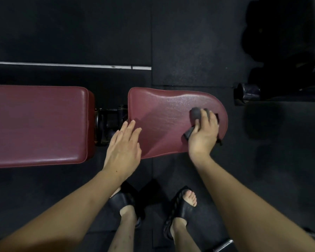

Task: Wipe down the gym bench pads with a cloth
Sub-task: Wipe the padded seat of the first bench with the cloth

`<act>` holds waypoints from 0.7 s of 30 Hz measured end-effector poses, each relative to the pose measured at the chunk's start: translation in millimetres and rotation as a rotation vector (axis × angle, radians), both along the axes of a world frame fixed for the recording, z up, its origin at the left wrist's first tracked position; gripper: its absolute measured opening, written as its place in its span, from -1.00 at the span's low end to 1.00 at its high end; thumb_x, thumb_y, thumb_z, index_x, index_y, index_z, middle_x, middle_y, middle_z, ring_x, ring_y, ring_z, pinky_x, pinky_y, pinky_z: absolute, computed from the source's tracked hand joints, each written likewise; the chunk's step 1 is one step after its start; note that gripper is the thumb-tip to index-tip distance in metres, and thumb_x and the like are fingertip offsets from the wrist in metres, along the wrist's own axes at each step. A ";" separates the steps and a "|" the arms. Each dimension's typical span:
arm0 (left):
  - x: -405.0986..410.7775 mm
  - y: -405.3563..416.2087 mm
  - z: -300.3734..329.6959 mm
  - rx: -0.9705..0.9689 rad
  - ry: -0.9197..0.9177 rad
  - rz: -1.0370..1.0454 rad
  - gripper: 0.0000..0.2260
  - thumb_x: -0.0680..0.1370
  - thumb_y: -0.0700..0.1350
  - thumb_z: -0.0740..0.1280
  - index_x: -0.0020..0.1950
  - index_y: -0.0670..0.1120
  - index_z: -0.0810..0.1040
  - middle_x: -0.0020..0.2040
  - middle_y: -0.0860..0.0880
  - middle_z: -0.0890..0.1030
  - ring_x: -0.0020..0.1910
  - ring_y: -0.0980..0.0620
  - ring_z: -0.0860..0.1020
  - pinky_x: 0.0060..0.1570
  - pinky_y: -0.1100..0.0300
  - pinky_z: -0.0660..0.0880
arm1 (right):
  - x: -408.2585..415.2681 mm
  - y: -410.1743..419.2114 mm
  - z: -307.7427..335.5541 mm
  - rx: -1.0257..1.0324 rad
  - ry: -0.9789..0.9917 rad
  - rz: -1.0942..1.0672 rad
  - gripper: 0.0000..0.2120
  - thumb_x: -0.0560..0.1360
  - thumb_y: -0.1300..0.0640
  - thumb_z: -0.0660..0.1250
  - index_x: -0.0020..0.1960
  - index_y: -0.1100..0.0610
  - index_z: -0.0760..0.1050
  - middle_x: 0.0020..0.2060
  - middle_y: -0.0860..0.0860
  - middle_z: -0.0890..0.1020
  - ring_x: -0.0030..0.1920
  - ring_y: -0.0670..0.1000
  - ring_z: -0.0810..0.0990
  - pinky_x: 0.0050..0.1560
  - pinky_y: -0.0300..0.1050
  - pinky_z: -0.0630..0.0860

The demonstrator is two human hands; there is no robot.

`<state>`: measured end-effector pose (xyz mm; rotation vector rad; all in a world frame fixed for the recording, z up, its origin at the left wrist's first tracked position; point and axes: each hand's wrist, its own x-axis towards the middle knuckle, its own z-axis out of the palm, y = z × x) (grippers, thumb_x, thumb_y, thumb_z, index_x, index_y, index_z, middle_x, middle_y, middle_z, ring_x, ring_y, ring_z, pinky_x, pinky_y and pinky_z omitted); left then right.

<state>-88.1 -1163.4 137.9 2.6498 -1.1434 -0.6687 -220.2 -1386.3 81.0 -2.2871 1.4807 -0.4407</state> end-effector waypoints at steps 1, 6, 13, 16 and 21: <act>-0.7 4.8 0.8 0.004 0.005 0.007 -0.52 0.66 -0.10 0.21 0.59 -0.12 0.31 0.66 -0.08 0.16 0.66 -0.05 0.05 0.61 -0.02 0.08 | 5.4 17.7 0.8 -0.001 0.000 0.014 -0.61 0.64 0.23 0.30 0.46 0.12 0.50 0.45 0.14 0.49 0.49 0.19 0.41 0.50 0.26 0.33; -4.8 27.9 11.9 0.045 0.030 0.054 -0.53 0.66 -0.12 0.21 0.59 -0.11 0.32 0.65 -0.08 0.18 0.66 -0.05 0.06 0.61 -0.04 0.12 | 23.0 102.7 16.9 0.129 -0.034 0.229 -0.42 0.50 0.40 0.38 0.47 0.04 0.51 0.50 0.06 0.45 0.56 0.08 0.28 0.63 0.15 0.12; -24.1 24.7 75.8 0.120 0.062 0.141 -0.49 0.69 -0.03 0.14 0.65 -0.02 0.17 0.68 0.00 0.09 0.66 0.02 -0.01 0.62 0.01 0.02 | -3.4 85.4 58.9 0.569 -0.106 0.456 -0.56 0.57 0.40 0.34 0.38 0.09 0.60 0.37 0.03 0.58 0.41 0.03 0.52 0.49 0.06 0.41; -34.0 5.9 123.0 0.191 0.082 0.149 -0.46 0.70 0.08 0.08 0.67 0.02 0.09 0.68 0.00 0.08 0.66 -0.01 0.00 0.62 0.00 0.04 | -17.3 55.0 116.0 0.639 -0.115 0.470 -0.66 0.60 0.35 0.36 0.33 0.14 0.62 0.25 -0.03 0.64 0.29 -0.05 0.59 0.43 -0.05 0.45; -52.1 -31.9 232.5 0.142 0.073 0.228 -0.47 0.70 0.11 0.07 0.67 0.01 0.13 0.67 -0.02 0.14 0.65 -0.02 0.06 0.60 -0.03 0.10 | -44.0 0.1 246.8 0.663 -0.036 0.540 -0.68 0.62 0.21 0.38 0.36 0.05 0.60 0.25 -0.11 0.65 0.29 -0.09 0.58 0.29 -0.40 0.37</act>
